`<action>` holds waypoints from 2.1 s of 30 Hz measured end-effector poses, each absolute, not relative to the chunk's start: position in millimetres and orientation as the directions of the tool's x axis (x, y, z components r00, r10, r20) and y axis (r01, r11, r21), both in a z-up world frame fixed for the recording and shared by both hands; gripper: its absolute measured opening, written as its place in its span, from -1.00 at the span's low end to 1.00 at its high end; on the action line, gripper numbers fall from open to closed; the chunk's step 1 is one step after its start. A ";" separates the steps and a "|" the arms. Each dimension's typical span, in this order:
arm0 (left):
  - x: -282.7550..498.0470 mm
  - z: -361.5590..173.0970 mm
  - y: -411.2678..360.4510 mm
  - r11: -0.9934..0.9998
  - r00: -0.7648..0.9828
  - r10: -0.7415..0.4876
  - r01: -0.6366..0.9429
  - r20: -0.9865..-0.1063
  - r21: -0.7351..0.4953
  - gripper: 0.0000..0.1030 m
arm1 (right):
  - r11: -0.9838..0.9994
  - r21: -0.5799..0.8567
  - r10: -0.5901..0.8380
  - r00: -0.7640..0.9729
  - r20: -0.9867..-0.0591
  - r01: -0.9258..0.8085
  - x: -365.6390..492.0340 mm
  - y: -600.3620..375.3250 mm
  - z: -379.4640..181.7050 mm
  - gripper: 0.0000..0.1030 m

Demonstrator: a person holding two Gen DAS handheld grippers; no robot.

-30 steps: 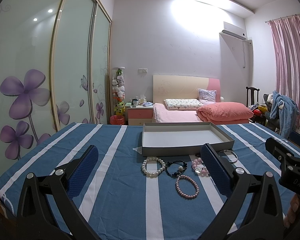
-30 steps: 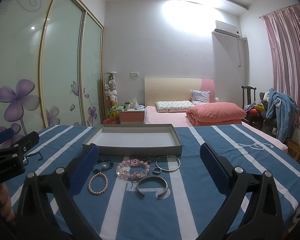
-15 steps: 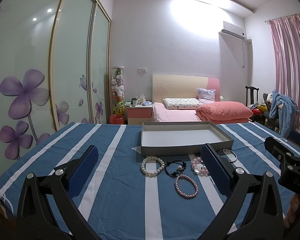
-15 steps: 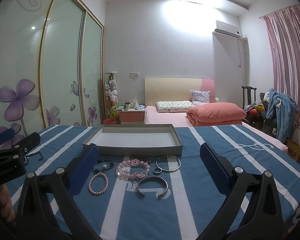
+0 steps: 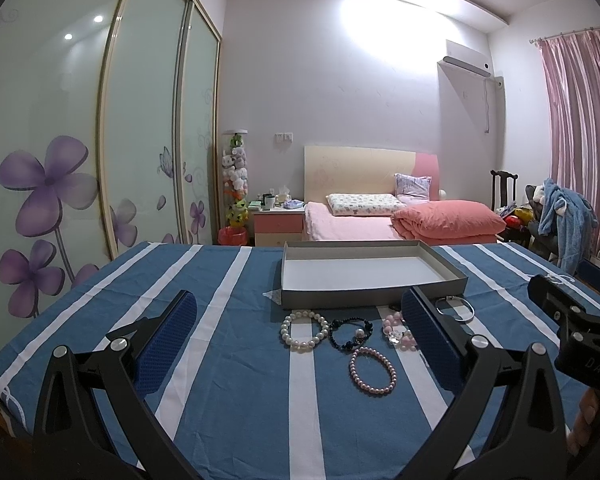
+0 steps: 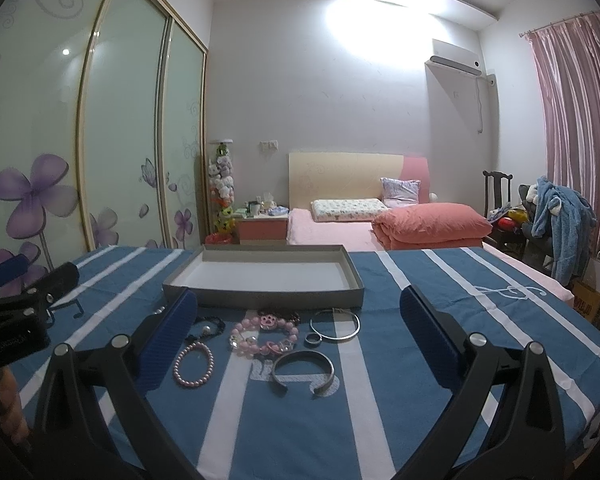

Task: Organize jewelry
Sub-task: 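Lower the right tool over the silver cuff bangle while the left tool approaches the pink pearl bracelet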

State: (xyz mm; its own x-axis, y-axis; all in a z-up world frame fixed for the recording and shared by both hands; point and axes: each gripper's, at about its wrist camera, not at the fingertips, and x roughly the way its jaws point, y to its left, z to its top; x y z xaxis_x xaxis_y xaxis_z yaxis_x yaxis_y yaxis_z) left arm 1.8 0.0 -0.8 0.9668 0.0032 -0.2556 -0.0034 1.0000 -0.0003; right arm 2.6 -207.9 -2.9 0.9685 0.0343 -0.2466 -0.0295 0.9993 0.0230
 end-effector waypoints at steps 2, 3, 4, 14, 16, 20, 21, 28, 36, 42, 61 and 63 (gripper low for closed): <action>3.1 -6.8 -2.1 1.000 0.964 0.005 -0.005 -0.267 -0.001 0.97 | 0.999 0.026 0.038 0.956 -0.291 -0.031 9.1 -209.4 -7.0 0.92; 3.8 -10.4 -2.7 1.000 0.960 0.007 -0.008 -0.280 -0.001 0.97 | 0.999 0.030 0.044 0.946 -0.320 -0.036 15.9 -209.1 -11.8 0.92; 6.2 -14.0 -3.3 1.000 0.955 0.009 -0.010 -0.296 -0.002 0.97 | 0.998 0.036 0.053 0.931 -0.360 -0.043 24.3 -209.7 -18.2 0.92; 42.6 -43.5 -7.0 0.999 0.863 -0.029 0.033 -0.504 -0.001 0.97 | 0.999 0.025 0.046 0.770 -0.637 -0.039 77.3 -220.2 -68.5 0.92; 50.3 -45.6 -6.3 0.998 0.843 -0.053 0.056 -0.536 -0.010 0.97 | 0.999 0.037 0.051 0.724 -0.688 -0.036 90.1 -221.9 -76.5 0.92; 58.4 -52.0 -7.8 0.993 0.799 -0.115 0.108 -0.591 -0.048 0.97 | 0.999 0.020 0.046 0.655 -0.754 -0.047 112.0 -217.3 -91.7 0.92; 64.7 -53.5 -9.8 0.992 0.791 -0.126 0.117 -0.599 -0.055 0.97 | 0.999 0.014 0.044 0.642 -0.765 -0.052 116.4 -215.4 -94.2 0.92; 74.7 -57.6 -13.7 0.988 0.759 -0.148 0.145 -0.634 -0.056 0.97 | 0.996 0.012 0.059 0.581 -0.812 -0.084 139.2 -205.1 -104.9 0.60; 88.4 -67.0 -25.2 0.980 0.709 -0.187 0.186 -0.680 -0.075 0.96 | 0.995 0.015 0.072 0.604 -0.793 -0.099 136.6 -206.0 -101.6 0.27; 101.8 -77.0 -44.6 0.976 0.654 -0.185 0.211 -0.733 -0.058 0.92 | 0.997 0.051 0.076 0.614 -0.786 -0.057 127.6 -225.9 -100.0 0.27; 118.4 -92.5 -37.4 0.993 0.628 -0.073 0.117 -0.775 0.001 -0.47 | 0.998 0.034 0.062 0.613 -0.788 -0.057 128.8 -227.3 -98.9 0.29; 118.4 -92.4 -34.0 0.993 0.628 -0.073 0.118 -0.775 0.003 -0.58 | 0.998 0.024 0.056 0.611 -0.790 -0.061 129.6 -225.4 -98.7 0.30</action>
